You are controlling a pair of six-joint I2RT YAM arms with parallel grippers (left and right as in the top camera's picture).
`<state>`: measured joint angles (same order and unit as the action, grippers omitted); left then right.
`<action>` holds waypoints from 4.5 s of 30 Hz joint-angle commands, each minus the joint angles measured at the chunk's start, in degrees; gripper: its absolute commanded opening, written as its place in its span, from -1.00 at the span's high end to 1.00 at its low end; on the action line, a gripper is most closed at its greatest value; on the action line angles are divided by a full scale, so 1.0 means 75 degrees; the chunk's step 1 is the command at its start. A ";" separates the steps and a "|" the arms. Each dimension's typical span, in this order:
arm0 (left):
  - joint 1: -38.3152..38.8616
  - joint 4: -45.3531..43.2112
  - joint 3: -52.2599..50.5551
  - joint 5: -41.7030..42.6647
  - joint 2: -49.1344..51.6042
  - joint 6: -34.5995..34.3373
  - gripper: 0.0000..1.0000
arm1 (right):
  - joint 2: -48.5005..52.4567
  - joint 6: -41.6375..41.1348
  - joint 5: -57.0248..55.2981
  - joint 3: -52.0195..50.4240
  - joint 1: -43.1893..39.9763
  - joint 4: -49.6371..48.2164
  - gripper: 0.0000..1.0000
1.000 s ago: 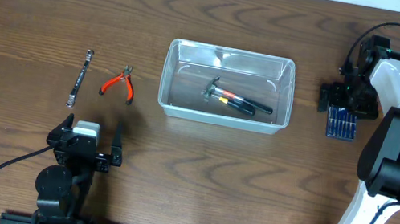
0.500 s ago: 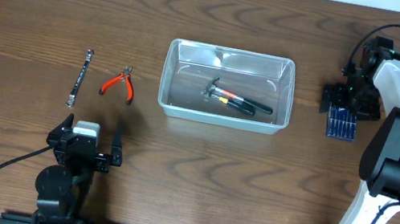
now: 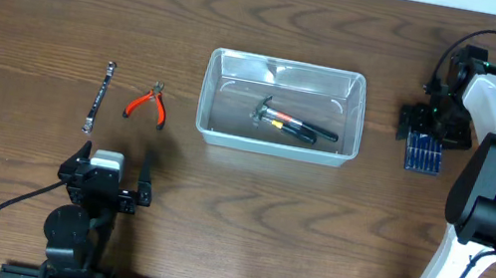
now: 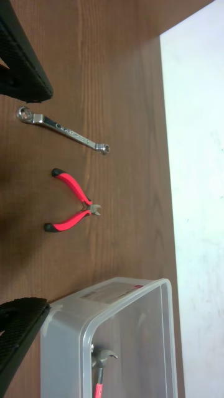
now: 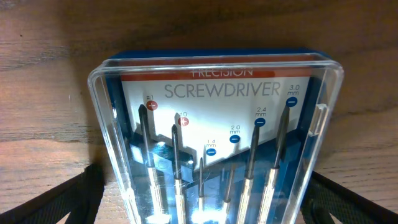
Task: Pack container
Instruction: 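Lower the right gripper and close it on the screwdriver set box, then lift the screwdriver set box and carry it left over the container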
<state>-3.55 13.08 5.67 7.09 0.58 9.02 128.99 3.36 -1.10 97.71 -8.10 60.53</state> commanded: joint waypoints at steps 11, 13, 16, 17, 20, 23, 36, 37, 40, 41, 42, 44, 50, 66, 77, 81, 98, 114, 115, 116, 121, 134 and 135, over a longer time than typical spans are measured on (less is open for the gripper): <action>-0.0032 0.0064 -0.0192 -0.0058 -0.0047 -0.0012 -0.96 | 0.0093 -0.0006 -0.0361 -0.0105 -0.0061 0.0006 -0.68; -0.0032 0.0064 -0.0192 -0.0058 -0.0047 -0.0012 -0.96 | 0.0093 -0.0009 -0.0443 -0.0105 -0.0061 0.0006 -0.64; -0.0032 0.0064 -0.0192 -0.0058 -0.0047 -0.0012 -0.96 | 0.0093 0.0017 -0.0455 -0.0105 -0.0061 0.0015 -0.64; -0.0032 0.0064 -0.0192 -0.0058 -0.0047 -0.0012 -0.96 | 0.0090 0.0017 -0.0455 -0.0105 -0.0061 0.0015 -0.64; -0.0032 0.0064 -0.0192 -0.0058 -0.0047 -0.0012 -0.96 | 0.0090 0.0015 -0.0455 -0.0105 -0.0061 0.0012 -0.63; -0.0032 0.0064 -0.0192 -0.0058 -0.0047 -0.0012 -0.96 | 0.0093 0.0015 -0.0455 -0.0105 -0.0061 0.0012 -0.56; -0.0032 0.0064 -0.0192 -0.0058 -0.0047 -0.0012 -0.96 | 0.0093 0.0015 -0.0455 -0.0105 -0.0061 0.0012 -0.39; -0.0032 0.0064 -0.0192 -0.0058 -0.0047 -0.0012 -0.96 | 0.0090 0.0015 -0.0455 -0.0105 -0.0061 0.0012 -0.37; -0.0032 0.0064 -0.0192 -0.0058 -0.0047 -0.0012 -0.96 | 0.0093 0.0015 -0.0455 -0.0105 -0.0061 0.0012 -0.29; -0.0032 0.0064 -0.0192 -0.0058 -0.0047 -0.0012 -0.96 | 0.0093 0.0015 -0.0455 -0.0105 -0.0061 0.0012 -0.29; -0.0032 0.0064 -0.0192 -0.0058 -0.0047 -0.0012 -0.96 | 0.0093 0.0015 -0.0455 -0.0105 -0.0061 0.0012 -0.28; -0.0032 0.0064 -0.0192 -0.0058 -0.0047 -0.0012 -0.96 | 0.0093 0.0015 -0.0455 -0.0105 -0.0061 0.0012 -0.24; -0.0032 0.0064 -0.0192 -0.0058 -0.0047 -0.0012 -0.96 | 0.0090 0.0015 -0.0455 -0.0105 -0.0061 0.0015 -0.18; -0.0032 0.0064 -0.0192 -0.0058 -0.0047 -0.0012 -0.96 | 0.0090 0.0015 -0.0455 -0.0102 -0.0061 0.0073 0.20; -0.0032 0.0064 -0.0192 -0.0058 -0.0047 -0.0012 -0.96 | 0.0090 0.0015 -0.0455 0.0017 -0.0058 0.0230 0.39; -0.0032 0.0064 -0.0192 -0.0058 -0.0047 -0.0012 -0.96 | 0.0090 0.0015 -0.0455 0.0219 -0.0058 0.0393 0.76; -0.0032 0.0064 -0.0192 -0.0058 -0.0047 -0.0012 -0.96 | 0.0087 0.0082 -0.0452 0.1626 0.0070 0.1224 0.98; -0.0032 0.0064 -0.0192 -0.0058 -0.0047 -0.0012 -0.96 | 0.0087 0.0600 -0.0420 0.5257 0.0822 0.3010 0.97; -0.0032 0.0064 -0.0192 -0.0058 -0.0047 -0.0012 -0.96 | 0.0087 0.0664 -0.0420 0.5415 0.0906 0.3092 0.97; -0.0032 0.0064 -0.0192 -0.0058 -0.0047 -0.0012 -0.96 | 0.0087 0.0734 -0.0411 0.5546 0.0985 0.3159 0.97; -0.0032 0.0064 -0.0192 -0.0058 -0.0047 -0.0012 -0.96 | 0.0087 0.1346 -0.0102 0.6164 0.1547 0.3363 0.99; -0.0032 0.0064 -0.0192 -0.0058 -0.0047 -0.0012 -0.96 | 0.0020 0.2457 0.0204 0.6910 0.3200 0.3453 0.97; -0.0032 0.0064 -0.0192 -0.0058 -0.0047 -0.0012 -0.96 | -0.0020 0.2582 0.0329 0.6910 0.3348 0.3462 0.97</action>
<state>-3.55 13.08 5.67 7.09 0.58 9.02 129.38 18.96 -0.84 148.05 14.74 86.28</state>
